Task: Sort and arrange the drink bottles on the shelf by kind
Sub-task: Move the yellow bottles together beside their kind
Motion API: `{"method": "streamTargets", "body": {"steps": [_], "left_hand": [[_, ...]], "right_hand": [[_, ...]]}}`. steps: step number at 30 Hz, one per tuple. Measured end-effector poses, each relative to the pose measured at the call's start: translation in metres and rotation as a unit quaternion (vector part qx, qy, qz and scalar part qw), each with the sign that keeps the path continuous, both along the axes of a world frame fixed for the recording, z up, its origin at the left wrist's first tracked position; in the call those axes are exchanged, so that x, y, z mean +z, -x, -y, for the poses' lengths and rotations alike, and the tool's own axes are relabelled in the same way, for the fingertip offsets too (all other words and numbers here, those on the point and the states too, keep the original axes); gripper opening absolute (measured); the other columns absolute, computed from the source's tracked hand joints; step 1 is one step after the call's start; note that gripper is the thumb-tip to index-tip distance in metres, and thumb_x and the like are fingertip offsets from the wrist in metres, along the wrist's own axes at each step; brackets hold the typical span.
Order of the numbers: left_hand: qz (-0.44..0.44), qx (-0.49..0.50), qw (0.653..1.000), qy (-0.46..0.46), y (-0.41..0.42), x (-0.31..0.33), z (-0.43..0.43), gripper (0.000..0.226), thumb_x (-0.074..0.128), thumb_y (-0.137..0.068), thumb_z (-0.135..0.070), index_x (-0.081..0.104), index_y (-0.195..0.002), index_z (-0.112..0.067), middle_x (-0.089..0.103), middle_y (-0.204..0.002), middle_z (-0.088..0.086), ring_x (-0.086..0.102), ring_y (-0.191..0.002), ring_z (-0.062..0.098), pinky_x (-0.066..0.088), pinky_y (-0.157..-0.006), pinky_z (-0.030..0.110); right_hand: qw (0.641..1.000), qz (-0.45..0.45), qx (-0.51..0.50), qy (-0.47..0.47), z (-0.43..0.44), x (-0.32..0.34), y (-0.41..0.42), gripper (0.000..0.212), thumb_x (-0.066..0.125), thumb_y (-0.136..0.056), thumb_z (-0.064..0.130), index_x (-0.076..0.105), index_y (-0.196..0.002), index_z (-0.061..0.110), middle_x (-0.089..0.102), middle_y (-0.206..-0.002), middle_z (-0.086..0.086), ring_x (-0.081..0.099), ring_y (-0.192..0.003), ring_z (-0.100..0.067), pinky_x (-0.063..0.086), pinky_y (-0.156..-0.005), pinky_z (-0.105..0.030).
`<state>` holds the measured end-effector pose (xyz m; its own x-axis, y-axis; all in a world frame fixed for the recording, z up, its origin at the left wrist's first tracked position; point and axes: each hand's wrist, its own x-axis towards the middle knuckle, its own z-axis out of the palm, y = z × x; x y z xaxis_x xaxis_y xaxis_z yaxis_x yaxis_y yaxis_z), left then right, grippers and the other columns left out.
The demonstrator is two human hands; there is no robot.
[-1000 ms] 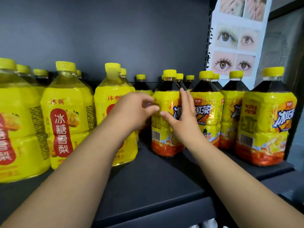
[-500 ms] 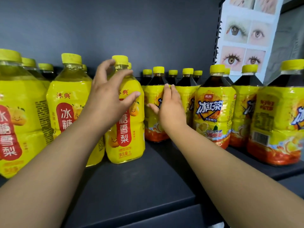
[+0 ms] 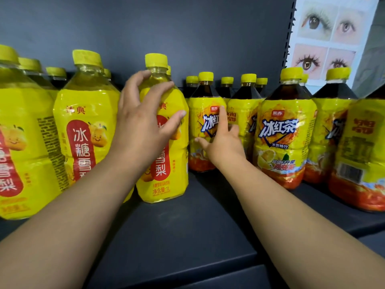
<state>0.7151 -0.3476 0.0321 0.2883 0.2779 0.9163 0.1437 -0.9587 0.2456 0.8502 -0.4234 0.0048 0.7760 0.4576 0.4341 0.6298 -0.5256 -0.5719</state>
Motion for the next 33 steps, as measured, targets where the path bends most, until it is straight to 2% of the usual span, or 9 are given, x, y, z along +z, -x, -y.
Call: {"method": "streamTargets", "body": {"steps": [6, 13, 16, 20, 22, 24, 27, 29, 33], "left_hand": [[0.018, 0.001, 1.0, 0.005, -0.001, -0.003, 0.0, 0.047, 0.064, -0.081, -0.032, 0.054, -0.125, -0.017, 0.032, -0.143, 0.013, 0.029, -0.133, 0.027, 0.023, -0.103, 0.026], [0.019, -0.009, 1.0, 0.009, 0.0, -0.005, 0.0, 0.045, 0.065, -0.082, -0.029, 0.055, -0.124, -0.015, 0.031, -0.143, 0.013, 0.028, -0.134, 0.028, 0.022, -0.103, 0.026], [0.036, -0.02, 0.999, 0.002, -0.001, -0.007, 0.0, 0.043, 0.061, -0.082, -0.034, 0.059, -0.119, -0.012, 0.037, -0.139, 0.017, 0.032, -0.131, 0.032, 0.023, -0.102, 0.028], [0.072, -0.034, 0.994, -0.078, -0.005, -0.008, 0.004, 0.036, 0.054, -0.084, -0.036, 0.067, -0.105, -0.01, 0.053, -0.123, 0.02, 0.032, -0.118, 0.024, 0.024, -0.1, 0.025], [0.082, -0.055, 0.989, -0.11, -0.008, -0.009, 0.011, 0.032, 0.054, -0.084, -0.033, 0.068, -0.1, -0.009, 0.057, -0.117, 0.019, 0.033, -0.114, 0.023, 0.024, -0.099, 0.024], [0.077, -0.094, 0.985, -0.125, -0.01, -0.011, 0.021, 0.03, 0.055, -0.083, -0.032, 0.069, -0.096, -0.009, 0.06, -0.111, 0.017, 0.037, -0.11, 0.021, 0.022, -0.098, 0.016], [0.046, -0.167, 0.979, -0.109, -0.013, -0.017, 0.034, 0.032, 0.054, -0.082, -0.035, 0.07, -0.091, -0.009, 0.058, -0.105, 0.004, 0.043, -0.103, 0.016, 0.021, -0.093, 0.004], [0.018, -0.21, 0.975, -0.077, -0.014, -0.02, 0.039, 0.035, 0.052, -0.082, -0.038, 0.069, -0.092, -0.009, 0.05, -0.103, -0.006, 0.045, -0.101, 0.012, 0.027, -0.09, 0.007], [0.004, -0.248, 0.968, -0.046, -0.013, -0.021, 0.04, 0.048, 0.047, -0.084, -0.046, 0.062, -0.109, -0.008, 0.044, -0.107, -0.004, 0.045, -0.102, 0.009, 0.036, -0.089, 0.021]], "right_hand": [[0.999, 0.019, -0.009, 0.03, -0.005, -0.006, -0.001, 0.088, 0.044, -0.087, 0.056, -0.023, -0.141, 0.036, 0.022, -0.141, -0.02, 0.041, -0.121, -0.036, 0.041, -0.093, -0.04], [0.999, -0.024, 0.024, 0.008, 0.003, -0.002, -0.001, 0.084, 0.048, -0.091, 0.044, -0.019, -0.142, 0.038, 0.025, -0.144, -0.018, 0.041, -0.125, -0.035, 0.041, -0.095, -0.041], [0.994, 0.09, 0.019, -0.061, 0.029, 0.013, 0.0, 0.069, 0.052, -0.092, 0.034, 0.013, -0.148, 0.024, 0.026, -0.148, -0.009, 0.034, -0.133, -0.027, 0.034, -0.103, -0.036], [0.915, 0.339, -0.069, -0.209, 0.081, 0.036, -0.003, 0.057, 0.061, -0.084, 0.026, 0.042, -0.135, 0.01, 0.041, -0.137, -0.017, 0.036, -0.129, -0.031, 0.023, -0.104, -0.031], [0.923, 0.282, -0.132, -0.226, 0.098, 0.038, -0.014, 0.067, 0.062, -0.084, 0.033, 0.033, -0.141, 0.013, 0.03, -0.144, -0.015, 0.025, -0.135, -0.03, 0.017, -0.11, -0.035], [0.95, 0.144, -0.173, -0.215, 0.105, 0.029, -0.024, 0.079, 0.06, -0.083, 0.044, 0.02, -0.145, 0.015, 0.016, -0.152, -0.012, 0.012, -0.141, -0.027, 0.012, -0.113, -0.039], [0.961, 0.068, -0.169, -0.21, 0.102, 0.004, -0.028, 0.083, 0.054, -0.084, 0.052, 0.012, -0.148, 0.018, 0.013, -0.153, -0.011, 0.011, -0.14, -0.027, 0.015, -0.112, -0.044], [0.96, 0.041, -0.135, -0.244, 0.101, -0.001, -0.028, 0.081, 0.052, -0.086, 0.05, 0.008, -0.148, 0.023, 0.015, -0.152, -0.011, 0.014, -0.139, -0.028, 0.018, -0.111, -0.042], [0.96, -0.011, -0.085, -0.267, 0.106, 0.006, -0.03, 0.08, 0.057, -0.084, 0.049, 0.013, -0.147, 0.027, 0.021, -0.15, -0.008, 0.02, -0.138, -0.027, 0.022, -0.112, -0.04]]}}
